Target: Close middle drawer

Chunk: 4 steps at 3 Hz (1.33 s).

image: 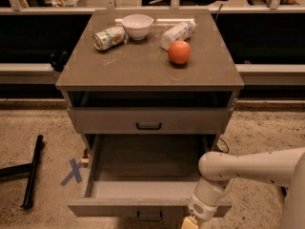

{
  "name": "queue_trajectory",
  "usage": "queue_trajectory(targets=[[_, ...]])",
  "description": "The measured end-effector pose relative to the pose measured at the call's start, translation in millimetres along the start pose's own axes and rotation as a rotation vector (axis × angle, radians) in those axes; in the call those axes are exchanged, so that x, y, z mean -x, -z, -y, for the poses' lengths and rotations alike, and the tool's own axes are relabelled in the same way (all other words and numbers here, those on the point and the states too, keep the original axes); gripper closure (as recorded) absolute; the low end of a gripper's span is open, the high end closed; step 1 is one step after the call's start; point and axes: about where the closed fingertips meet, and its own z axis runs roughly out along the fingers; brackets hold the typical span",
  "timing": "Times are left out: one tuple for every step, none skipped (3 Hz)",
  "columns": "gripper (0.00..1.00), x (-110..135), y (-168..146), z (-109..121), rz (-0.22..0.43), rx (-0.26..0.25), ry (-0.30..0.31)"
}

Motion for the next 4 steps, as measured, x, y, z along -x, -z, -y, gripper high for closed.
queue_trajectory(targets=[[0.65,12,-13,7,0.034,-0.047,0.011],[0.89,33,-25,26,0.091,-0.112,0.016],[1.00,41,-26,32,0.118,-0.133,0.018],[1.00,41,-26,32,0.118,-0.133,0.018]])
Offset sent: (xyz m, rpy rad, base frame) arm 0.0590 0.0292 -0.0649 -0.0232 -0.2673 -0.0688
